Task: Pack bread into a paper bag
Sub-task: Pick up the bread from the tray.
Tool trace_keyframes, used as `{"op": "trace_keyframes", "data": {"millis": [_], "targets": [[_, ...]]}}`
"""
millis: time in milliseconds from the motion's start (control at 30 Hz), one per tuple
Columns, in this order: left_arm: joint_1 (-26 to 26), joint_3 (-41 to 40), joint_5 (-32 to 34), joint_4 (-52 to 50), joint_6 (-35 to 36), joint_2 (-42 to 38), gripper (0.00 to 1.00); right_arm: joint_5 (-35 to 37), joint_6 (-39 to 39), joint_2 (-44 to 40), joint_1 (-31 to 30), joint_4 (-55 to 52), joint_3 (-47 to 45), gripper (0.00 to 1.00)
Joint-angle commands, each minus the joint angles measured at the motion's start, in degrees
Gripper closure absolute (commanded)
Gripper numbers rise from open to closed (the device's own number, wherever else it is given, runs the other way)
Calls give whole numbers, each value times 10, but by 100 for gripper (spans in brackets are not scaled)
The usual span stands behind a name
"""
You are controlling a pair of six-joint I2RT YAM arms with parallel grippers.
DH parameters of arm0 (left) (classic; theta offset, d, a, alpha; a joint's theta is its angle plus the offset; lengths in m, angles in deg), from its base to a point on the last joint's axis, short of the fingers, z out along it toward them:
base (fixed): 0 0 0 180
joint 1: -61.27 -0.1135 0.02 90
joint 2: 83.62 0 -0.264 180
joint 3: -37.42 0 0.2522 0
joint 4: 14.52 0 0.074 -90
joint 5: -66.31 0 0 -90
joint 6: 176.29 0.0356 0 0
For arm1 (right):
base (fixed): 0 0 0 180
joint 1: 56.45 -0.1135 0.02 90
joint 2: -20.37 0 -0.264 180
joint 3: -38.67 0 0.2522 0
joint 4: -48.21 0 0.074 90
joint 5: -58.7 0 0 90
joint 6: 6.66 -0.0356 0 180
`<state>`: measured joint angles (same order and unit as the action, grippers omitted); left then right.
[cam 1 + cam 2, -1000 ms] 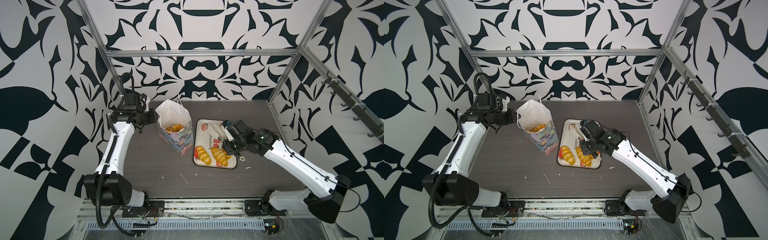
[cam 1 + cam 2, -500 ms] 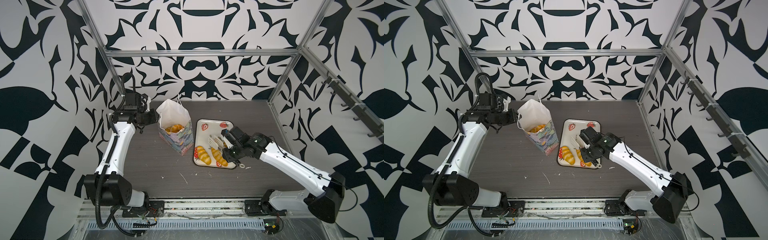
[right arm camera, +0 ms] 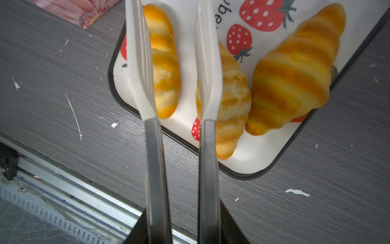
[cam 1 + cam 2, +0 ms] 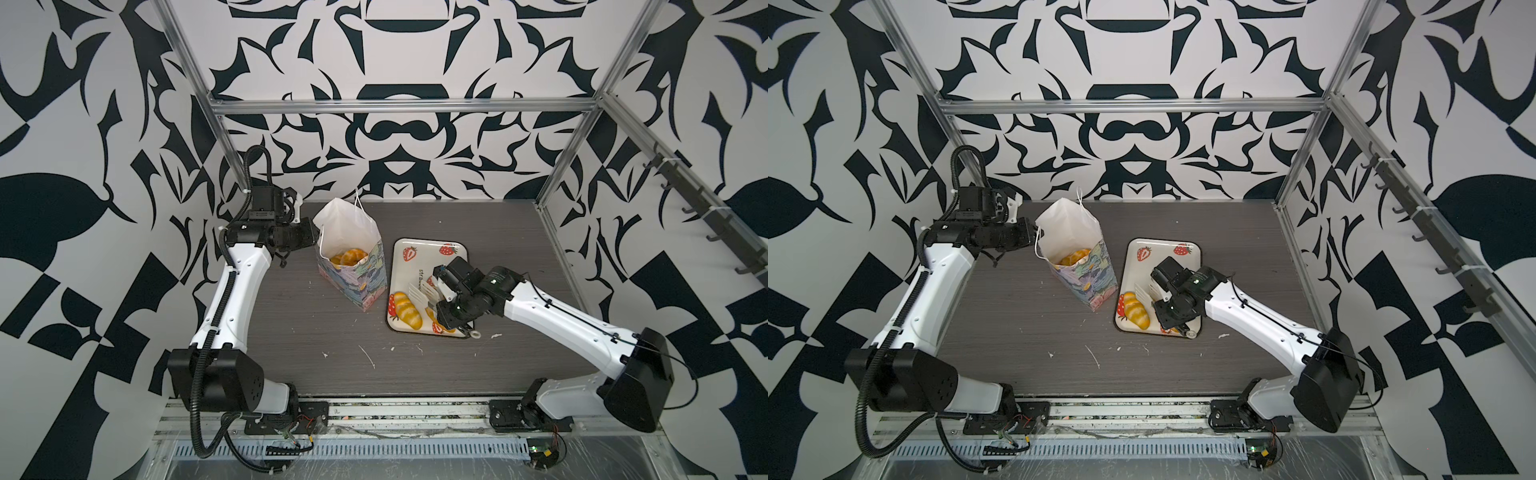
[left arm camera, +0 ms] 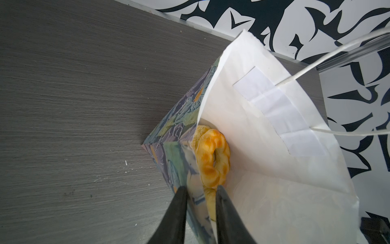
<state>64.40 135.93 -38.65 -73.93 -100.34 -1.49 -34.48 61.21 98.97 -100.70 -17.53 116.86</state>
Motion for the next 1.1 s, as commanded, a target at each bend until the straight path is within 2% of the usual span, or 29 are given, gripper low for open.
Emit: {"op": "trace_keyframes", "data": {"millis": [0,267,533,1067], "targets": [[3,-2,1,-15,3,-3,73,-4,1,4,-12,23,5,58],[4,1,0,-15,3,0,72,-1,2,31,-20,30,5,54],[4,0,0,-16,5,1,72,-4,2,37,-26,37,-3,45],[4,-2,3,-16,6,-1,72,-1,6,64,-49,41,1,45]]}}
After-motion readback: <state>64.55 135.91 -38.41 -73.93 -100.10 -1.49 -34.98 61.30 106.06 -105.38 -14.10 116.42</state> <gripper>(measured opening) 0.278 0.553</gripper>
